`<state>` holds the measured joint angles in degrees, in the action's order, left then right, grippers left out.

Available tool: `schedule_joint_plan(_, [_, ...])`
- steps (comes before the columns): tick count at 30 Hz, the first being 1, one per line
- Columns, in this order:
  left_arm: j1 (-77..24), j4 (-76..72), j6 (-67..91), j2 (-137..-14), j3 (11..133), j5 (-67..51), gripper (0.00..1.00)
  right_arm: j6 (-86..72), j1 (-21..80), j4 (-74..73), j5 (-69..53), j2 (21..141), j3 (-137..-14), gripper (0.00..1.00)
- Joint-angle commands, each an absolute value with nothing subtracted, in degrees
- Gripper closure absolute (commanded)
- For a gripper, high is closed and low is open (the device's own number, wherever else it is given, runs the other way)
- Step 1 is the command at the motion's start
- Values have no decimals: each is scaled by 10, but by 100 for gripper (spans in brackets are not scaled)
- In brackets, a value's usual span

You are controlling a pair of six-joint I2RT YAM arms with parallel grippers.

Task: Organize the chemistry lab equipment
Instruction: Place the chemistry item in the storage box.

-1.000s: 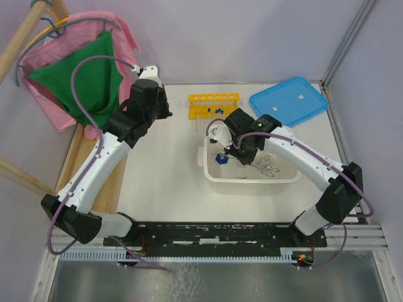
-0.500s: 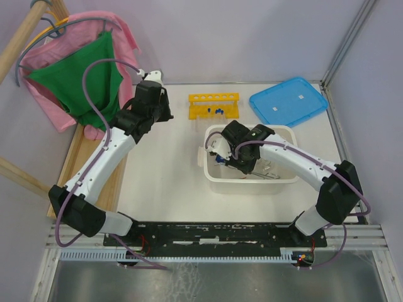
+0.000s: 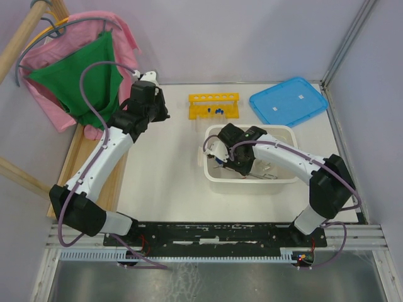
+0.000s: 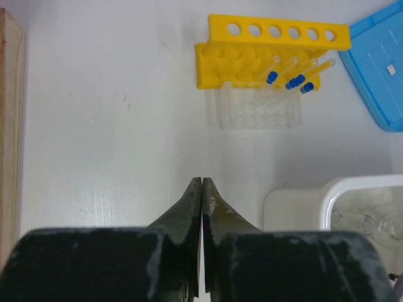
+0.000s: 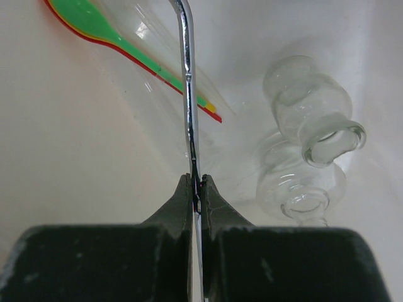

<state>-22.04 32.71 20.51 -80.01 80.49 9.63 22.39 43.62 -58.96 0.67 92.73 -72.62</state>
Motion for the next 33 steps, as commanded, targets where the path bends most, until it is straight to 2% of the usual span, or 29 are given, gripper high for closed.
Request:
schedule_joint_plan(1, [-208, 295, 197, -799, 804, 71, 96, 223, 438, -574, 14, 941, -736, 99])
schedule_joint_plan(13, [-190, 294, 197, -807, 802, 49, 97, 215, 438, -558, 7, 964, -722, 99])
schedule_joint_plan(33, [-174, 290, 208, -827, 803, 0, 97, 217, 424, -525, 35, 911, -650, 99])
